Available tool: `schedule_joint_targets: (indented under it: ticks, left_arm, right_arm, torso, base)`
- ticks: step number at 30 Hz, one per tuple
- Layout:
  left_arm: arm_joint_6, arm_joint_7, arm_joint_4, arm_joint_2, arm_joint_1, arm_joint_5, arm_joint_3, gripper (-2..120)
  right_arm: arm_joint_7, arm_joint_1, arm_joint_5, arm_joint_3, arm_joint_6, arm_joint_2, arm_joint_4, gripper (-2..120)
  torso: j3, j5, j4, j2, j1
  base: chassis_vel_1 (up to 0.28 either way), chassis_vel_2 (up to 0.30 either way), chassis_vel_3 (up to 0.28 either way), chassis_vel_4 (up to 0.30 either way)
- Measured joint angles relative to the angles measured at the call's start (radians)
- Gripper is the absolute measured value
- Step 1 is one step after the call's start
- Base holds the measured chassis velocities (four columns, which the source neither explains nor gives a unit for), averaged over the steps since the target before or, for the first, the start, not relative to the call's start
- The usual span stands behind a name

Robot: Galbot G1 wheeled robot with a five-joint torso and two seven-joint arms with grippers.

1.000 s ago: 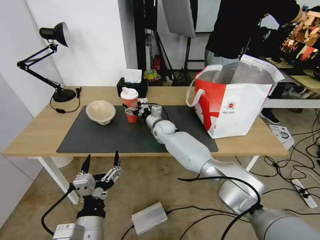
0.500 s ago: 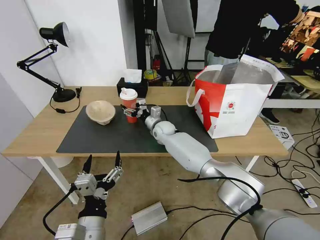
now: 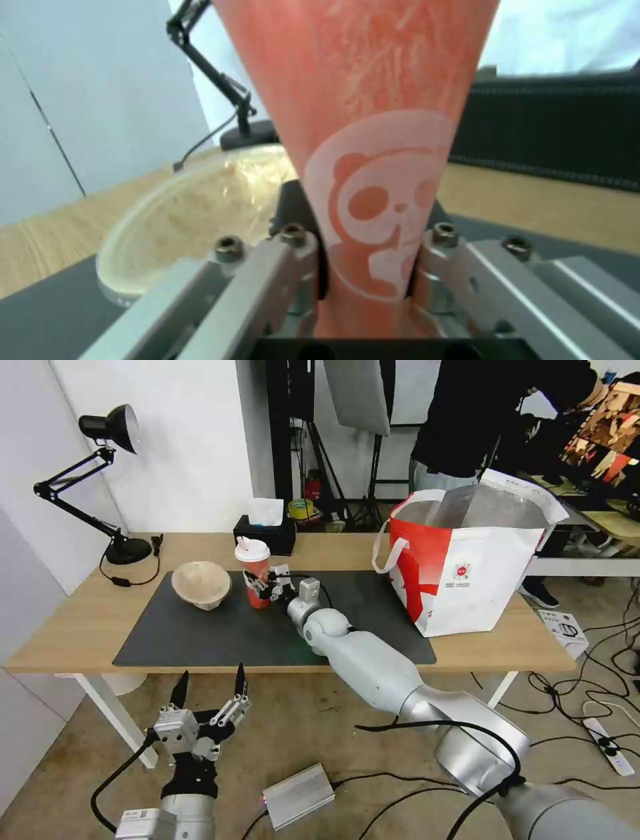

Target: Pick up the trash from the table and place it into the takeout bag.

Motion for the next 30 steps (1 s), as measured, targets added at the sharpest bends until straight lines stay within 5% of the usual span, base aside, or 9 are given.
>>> schedule_joint_targets:
  ticks: [6,30]
  left_arm:
    - [-0.02,0.0,-0.01,-0.004,0.019,0.012,-0.003,100]
    - [-0.024,0.0,-0.023,-0.042,0.015,0.015,-0.015,100]
  right_arm:
    - [0.061,-0.021,-0.025,0.012,0.005,-0.036,0.13,4]
    - [0.188,-0.076,0.042,-0.03,-0.037,-0.339,0.611,3]
  torso:
    - [0.0,0.0,0.0001,0.0,0.0]
    - [0.0,0.0002,0.0,0.0,0.0]
  base:
    - [0.0,0.0,0.0,0.0]
    - [0.0,0.0,0.0,0.0]
